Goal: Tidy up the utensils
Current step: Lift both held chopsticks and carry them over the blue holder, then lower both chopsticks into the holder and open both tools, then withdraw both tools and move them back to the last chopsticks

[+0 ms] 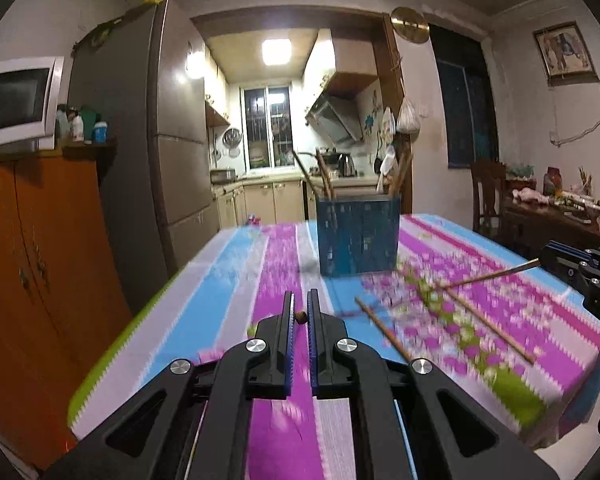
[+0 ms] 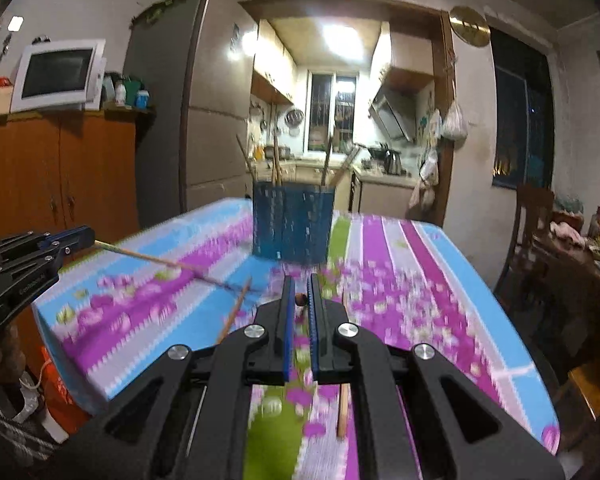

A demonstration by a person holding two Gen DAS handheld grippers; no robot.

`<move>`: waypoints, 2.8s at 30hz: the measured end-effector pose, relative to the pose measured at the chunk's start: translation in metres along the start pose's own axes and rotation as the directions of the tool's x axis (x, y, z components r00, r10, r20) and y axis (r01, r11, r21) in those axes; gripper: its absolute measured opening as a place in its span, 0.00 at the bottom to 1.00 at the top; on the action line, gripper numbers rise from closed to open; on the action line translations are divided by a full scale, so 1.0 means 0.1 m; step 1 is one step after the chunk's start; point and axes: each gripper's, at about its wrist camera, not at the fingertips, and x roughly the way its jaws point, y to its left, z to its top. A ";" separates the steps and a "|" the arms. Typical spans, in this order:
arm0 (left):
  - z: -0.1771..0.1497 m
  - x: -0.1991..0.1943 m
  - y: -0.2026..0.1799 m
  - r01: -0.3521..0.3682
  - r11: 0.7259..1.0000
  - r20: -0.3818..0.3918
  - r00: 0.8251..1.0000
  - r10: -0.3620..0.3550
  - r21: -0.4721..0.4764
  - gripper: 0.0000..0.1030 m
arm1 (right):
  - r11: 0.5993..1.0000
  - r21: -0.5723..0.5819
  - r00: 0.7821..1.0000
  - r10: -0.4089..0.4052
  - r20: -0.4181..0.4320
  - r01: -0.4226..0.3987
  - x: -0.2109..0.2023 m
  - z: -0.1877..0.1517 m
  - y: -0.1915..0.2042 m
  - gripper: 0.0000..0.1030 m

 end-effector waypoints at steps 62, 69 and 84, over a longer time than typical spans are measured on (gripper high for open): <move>2.76 2.08 -0.18 0.212 0.977 0.285 0.938 -0.198 -0.018 0.07 | 0.985 0.156 0.961 0.023 0.276 -0.069 1.70 2.62 -0.67 0.05; 2.28 2.67 -0.23 0.221 0.975 0.189 0.959 -0.210 -0.038 0.07 | 0.967 0.245 0.989 0.038 0.140 -0.071 2.31 2.10 -0.77 0.05; 1.99 2.54 -0.08 0.031 0.999 0.154 0.988 -0.028 -0.020 0.15 | 0.966 0.258 0.993 -0.044 0.110 0.014 2.05 1.86 -0.95 0.23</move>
